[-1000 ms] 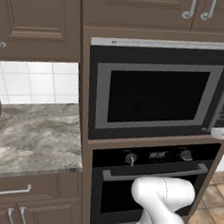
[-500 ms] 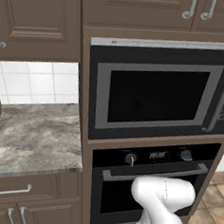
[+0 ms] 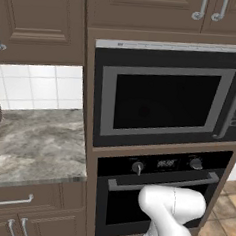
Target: Open the microwave door.
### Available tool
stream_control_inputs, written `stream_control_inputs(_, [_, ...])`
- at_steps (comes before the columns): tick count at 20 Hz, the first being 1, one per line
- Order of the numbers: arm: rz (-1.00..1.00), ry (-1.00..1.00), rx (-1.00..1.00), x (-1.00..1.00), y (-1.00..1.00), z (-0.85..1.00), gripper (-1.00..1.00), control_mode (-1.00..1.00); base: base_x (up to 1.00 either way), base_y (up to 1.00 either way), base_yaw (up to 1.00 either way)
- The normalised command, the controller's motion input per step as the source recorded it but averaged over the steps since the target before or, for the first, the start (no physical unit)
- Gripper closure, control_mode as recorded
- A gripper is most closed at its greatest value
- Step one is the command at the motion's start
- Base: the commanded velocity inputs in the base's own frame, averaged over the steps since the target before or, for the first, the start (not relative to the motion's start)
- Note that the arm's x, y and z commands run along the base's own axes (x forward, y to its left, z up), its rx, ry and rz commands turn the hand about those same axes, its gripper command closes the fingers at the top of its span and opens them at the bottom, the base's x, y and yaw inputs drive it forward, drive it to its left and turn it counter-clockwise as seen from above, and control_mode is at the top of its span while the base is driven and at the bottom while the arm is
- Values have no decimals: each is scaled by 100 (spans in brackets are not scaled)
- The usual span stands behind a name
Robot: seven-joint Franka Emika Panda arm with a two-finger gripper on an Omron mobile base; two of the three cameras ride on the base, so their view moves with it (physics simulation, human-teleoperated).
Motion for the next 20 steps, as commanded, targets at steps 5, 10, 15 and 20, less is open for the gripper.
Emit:
stream_control_inputs(5, [0, 3, 0, 66, 0, 0, -100, -100, 0, 0, 0])
stream_control_inputs(10, [2, 6, 0, 67, -6, 0, -100, -100, 0, 0, 0])
stream_control_inputs(15, [6, 0, 0, 56, -19, 0, -100, -100, 0, 0, 0])
stream_control_inputs(20, [7, 0, 0, 45, -36, 0, -100, -100, 0, 0, 0])
